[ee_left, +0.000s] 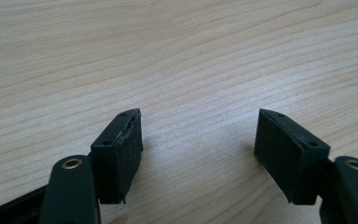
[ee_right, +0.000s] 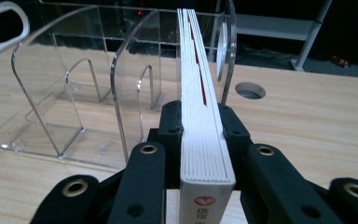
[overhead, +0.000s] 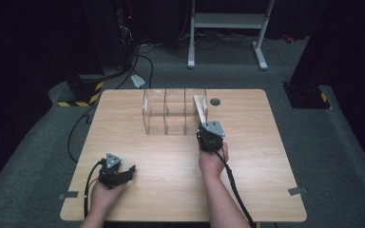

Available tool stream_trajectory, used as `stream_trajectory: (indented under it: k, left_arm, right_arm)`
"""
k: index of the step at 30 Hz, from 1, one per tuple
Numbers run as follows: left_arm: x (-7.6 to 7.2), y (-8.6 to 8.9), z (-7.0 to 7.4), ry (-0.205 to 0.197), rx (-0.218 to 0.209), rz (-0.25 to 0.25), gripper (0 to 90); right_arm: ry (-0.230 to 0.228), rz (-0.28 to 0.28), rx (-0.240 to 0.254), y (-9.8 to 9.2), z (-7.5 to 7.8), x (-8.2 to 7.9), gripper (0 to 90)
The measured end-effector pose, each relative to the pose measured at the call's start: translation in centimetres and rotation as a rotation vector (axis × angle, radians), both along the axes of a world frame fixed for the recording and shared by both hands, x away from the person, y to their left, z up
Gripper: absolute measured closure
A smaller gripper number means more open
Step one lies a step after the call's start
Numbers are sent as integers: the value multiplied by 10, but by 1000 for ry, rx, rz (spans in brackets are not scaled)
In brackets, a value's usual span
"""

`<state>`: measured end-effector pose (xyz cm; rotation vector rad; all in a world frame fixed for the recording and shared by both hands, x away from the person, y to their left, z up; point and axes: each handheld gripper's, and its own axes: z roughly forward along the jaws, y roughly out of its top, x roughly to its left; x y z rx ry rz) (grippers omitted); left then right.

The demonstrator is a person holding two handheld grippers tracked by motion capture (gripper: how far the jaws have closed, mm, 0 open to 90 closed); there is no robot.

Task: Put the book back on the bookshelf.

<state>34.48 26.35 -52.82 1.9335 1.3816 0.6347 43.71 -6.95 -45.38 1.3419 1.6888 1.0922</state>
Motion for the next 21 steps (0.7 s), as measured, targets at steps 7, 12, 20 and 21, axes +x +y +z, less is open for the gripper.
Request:
stream_trajectory:
  k: [7, 12, 20, 21]
  left_arm:
    - [0, 0, 0, 0, -1, -6, 338]
    - [0, 0, 0, 0, -1, -6, 338]
    - [0, 0, 0, 1, -1, -6, 338]
    - [0, 0, 0, -1, -2, -6, 338]
  right_arm:
    - [-5, -29, -17, 7, 3, 12, 755]
    - [6, -38, -17, 12, 0, 20, 755]
    - [7, -69, -21, 10, 1, 25, 754]
    - [7, -69, -18, 9, 0, 26, 753]
